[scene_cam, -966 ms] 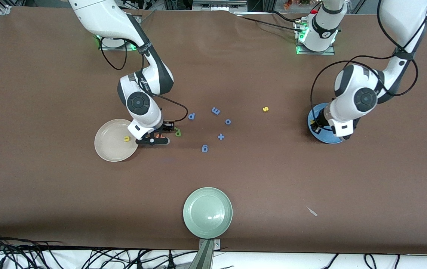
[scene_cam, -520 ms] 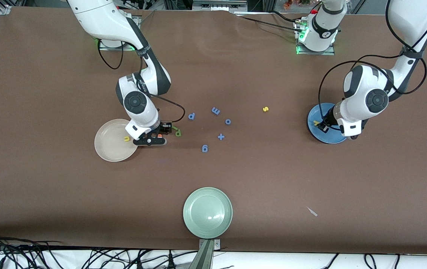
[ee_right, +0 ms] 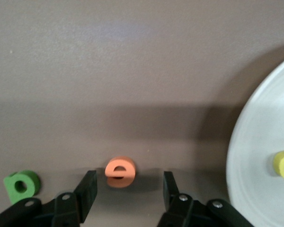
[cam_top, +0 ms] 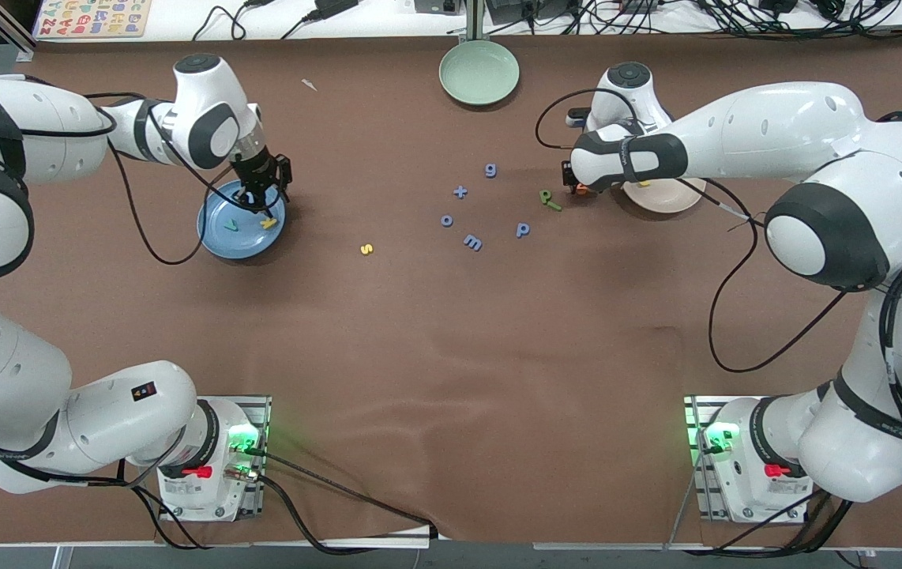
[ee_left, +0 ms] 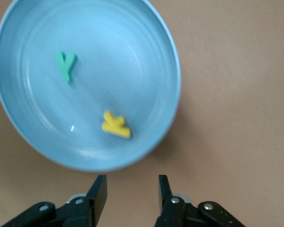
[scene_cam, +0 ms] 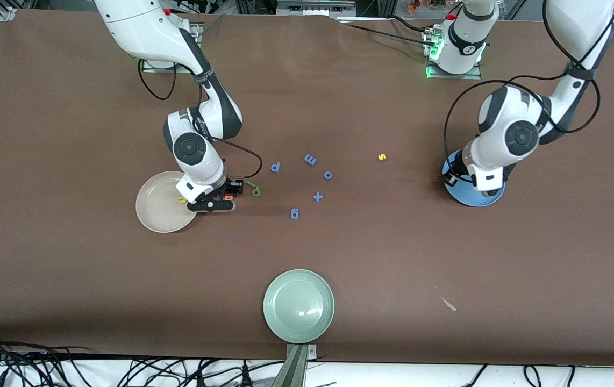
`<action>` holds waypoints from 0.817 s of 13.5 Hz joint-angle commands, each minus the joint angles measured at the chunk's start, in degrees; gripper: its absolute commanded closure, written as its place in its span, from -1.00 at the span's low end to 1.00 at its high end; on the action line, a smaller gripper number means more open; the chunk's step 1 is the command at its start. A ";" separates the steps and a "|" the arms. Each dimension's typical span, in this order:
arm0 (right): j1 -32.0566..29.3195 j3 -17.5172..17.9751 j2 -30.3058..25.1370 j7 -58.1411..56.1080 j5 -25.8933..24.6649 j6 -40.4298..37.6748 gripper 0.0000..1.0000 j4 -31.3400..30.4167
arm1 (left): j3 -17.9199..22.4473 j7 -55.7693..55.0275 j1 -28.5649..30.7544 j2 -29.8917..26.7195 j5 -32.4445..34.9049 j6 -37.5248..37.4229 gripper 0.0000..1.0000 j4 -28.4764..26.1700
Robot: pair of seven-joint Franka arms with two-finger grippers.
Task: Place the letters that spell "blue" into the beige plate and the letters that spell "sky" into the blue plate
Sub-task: 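Put the k in the blue plate while the right gripper grasps the e, then put the e in the white plate while the left gripper grasps the s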
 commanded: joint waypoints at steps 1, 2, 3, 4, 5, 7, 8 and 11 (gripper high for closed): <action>-0.45 0.27 0.27 -1.01 0.06 1.43 -0.23 -0.45 | -6.07 -6.61 0.42 -3.62 -2.02 -0.46 -0.04 -2.21; -0.45 0.27 0.36 -1.01 0.06 1.43 -0.14 -0.45 | -8.01 -10.21 -0.10 -3.18 -2.02 0.15 -0.04 -2.38; -0.45 0.27 0.36 -1.01 0.06 1.51 -0.01 -0.45 | -9.60 -14.25 -0.28 -2.48 -2.02 3.46 -0.04 -3.17; -0.45 0.27 0.53 -1.01 0.06 1.95 0.10 -0.45 | -11.01 -19.08 -0.54 -1.69 -2.02 7.59 -0.04 -4.13; -0.45 0.27 0.62 -1.09 0.06 2.04 0.21 -0.45 | -11.63 -22.43 -1.59 -0.64 -1.93 10.06 -0.04 -4.23; -0.45 0.27 0.54 -1.53 0.06 1.95 0.41 -0.36 | -11.64 -23.52 -2.83 0.16 -1.05 10.53 -0.04 -4.49; -0.53 0.27 0.27 -2.75 0.06 1.61 0.45 -0.36 | -11.64 -23.70 -3.00 0.25 -1.05 10.61 -0.04 -5.28; -1.15 -0.95 -1.57 -6.09 0.06 -2.58 0.50 1.03 | -11.46 -29.04 -6.59 0.60 -0.44 11.58 -0.04 -5.46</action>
